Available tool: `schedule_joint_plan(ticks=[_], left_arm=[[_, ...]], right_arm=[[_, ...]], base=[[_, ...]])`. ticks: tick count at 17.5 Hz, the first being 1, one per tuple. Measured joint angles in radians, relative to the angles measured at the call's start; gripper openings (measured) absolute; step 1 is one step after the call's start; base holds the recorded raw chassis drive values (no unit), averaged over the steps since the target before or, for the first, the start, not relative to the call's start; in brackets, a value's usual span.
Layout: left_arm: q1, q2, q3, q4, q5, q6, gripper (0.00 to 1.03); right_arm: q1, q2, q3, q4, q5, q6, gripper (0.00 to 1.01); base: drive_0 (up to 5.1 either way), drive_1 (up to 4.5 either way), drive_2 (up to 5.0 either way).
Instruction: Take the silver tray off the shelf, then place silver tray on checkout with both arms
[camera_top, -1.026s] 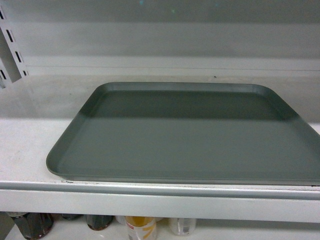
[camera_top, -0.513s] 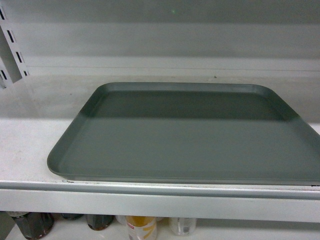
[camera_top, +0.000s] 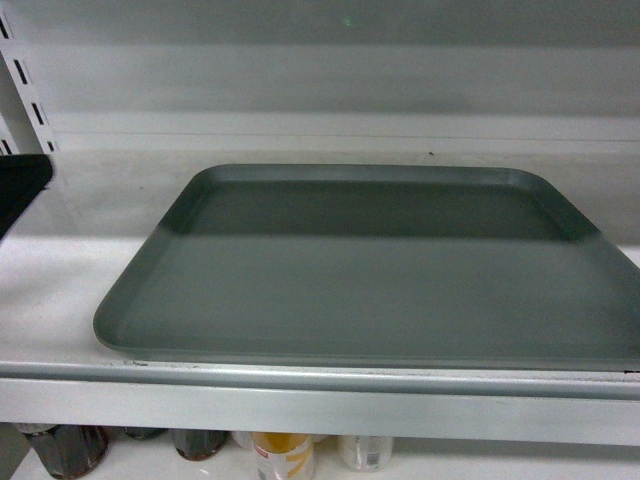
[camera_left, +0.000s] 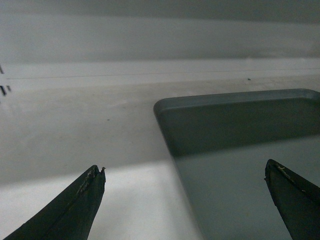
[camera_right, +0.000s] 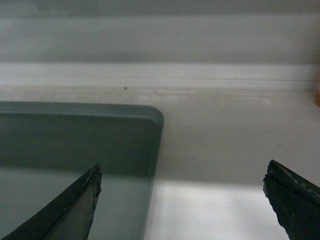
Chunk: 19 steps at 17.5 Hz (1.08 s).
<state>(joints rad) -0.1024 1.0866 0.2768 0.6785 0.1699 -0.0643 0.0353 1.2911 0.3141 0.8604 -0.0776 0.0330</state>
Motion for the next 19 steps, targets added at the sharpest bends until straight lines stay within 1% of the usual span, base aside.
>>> schedule_joint_plan(ticks=[1, 2, 6, 8, 11, 13, 16, 18, 19], left_arm=[[-0.009, 0.088, 0.035, 0.034, 0.003, -0.008, 0.98], [-0.018, 0.185, 0.079, 0.046, 0.003, -0.011, 0.98], [-0.051, 0.370, 0.197, 0.019, -0.004, -0.007, 0.98], [-0.068, 0.410, 0.249, -0.017, -0.013, -0.002, 0.98], [-0.090, 0.463, 0.309, -0.105, -0.030, 0.028, 0.98], [-0.091, 0.492, 0.330, -0.136, -0.040, 0.031, 0.98], [-0.089, 0.541, 0.365, -0.143, -0.059, 0.026, 0.98], [-0.087, 0.569, 0.376, -0.156, -0.064, 0.010, 0.98], [-0.087, 0.585, 0.382, -0.161, -0.066, 0.003, 0.98]], right_arm=[[0.006, 0.066, 0.039, -0.003, -0.009, 0.000, 0.98], [0.019, 0.132, 0.086, -0.013, -0.006, 0.000, 0.98], [0.043, 0.248, 0.188, -0.041, -0.005, -0.031, 0.98], [0.043, 0.279, 0.224, -0.076, -0.002, -0.038, 0.98], [0.043, 0.304, 0.264, -0.141, -0.002, -0.054, 0.98], [0.043, 0.318, 0.291, -0.173, -0.001, -0.059, 0.98], [0.052, 0.334, 0.314, -0.214, 0.011, -0.061, 0.98], [0.060, 0.354, 0.331, -0.259, 0.021, -0.059, 0.98], [0.065, 0.364, 0.338, -0.288, 0.034, -0.055, 0.98]], base=[[0.0, 0.00, 0.0], [0.0, 0.00, 0.0], [0.0, 0.00, 0.0], [0.0, 0.00, 0.0], [0.0, 0.00, 0.0], [0.0, 0.00, 0.0], [0.0, 0.00, 0.0], [0.0, 0.00, 0.0], [0.0, 0.00, 0.0]])
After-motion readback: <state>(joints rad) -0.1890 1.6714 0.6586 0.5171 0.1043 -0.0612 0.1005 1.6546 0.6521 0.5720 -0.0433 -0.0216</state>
